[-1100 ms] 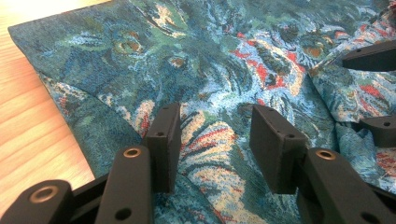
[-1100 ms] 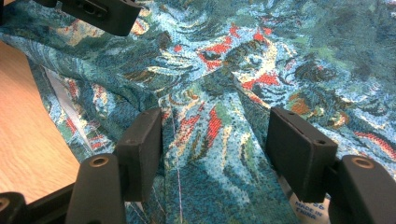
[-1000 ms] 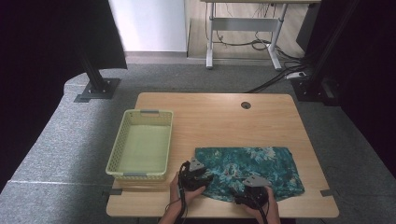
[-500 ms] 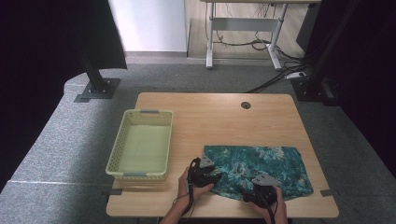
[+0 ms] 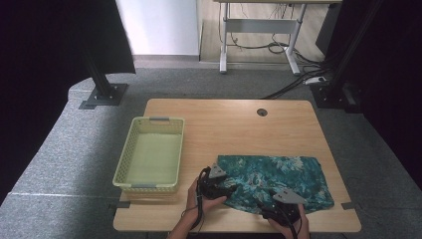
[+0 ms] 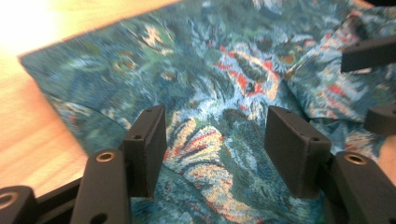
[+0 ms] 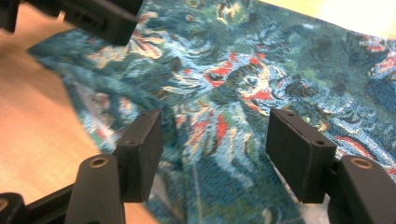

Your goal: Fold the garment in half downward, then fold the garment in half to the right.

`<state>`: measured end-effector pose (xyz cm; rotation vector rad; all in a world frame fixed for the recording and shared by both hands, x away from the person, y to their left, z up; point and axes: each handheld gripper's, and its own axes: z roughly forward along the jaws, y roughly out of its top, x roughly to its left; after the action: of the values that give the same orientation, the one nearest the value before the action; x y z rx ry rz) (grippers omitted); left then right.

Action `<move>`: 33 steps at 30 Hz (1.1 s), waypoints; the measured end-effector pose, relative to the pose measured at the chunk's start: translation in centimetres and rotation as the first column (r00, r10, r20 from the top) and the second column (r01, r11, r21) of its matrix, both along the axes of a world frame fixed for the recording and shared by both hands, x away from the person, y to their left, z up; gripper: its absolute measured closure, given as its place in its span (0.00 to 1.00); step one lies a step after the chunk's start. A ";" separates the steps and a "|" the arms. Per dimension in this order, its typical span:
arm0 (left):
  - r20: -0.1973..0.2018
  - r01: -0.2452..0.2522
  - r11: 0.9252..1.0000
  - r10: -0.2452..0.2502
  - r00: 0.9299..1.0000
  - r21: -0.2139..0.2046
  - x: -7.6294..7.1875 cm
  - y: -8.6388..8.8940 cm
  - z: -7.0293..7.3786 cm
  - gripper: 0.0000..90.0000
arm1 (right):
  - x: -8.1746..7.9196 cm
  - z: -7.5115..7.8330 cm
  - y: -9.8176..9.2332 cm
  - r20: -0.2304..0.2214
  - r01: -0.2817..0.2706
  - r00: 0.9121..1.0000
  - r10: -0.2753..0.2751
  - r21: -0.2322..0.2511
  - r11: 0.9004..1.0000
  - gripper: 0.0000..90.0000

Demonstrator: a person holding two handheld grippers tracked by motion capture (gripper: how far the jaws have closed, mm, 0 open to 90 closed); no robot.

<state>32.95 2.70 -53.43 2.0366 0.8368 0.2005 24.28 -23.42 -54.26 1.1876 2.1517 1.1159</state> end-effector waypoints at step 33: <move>-0.025 -0.087 0.994 0.086 0.996 -0.060 2.1 2.5 1.8 0.34 | -1.9 1.3 1.6 0.045 -0.057 0.997 0.057 -0.009 0.998 0.37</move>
<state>35.10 5.24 -51.63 1.9510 0.9348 0.1990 22.35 -21.85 -52.93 1.0936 2.1660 1.1458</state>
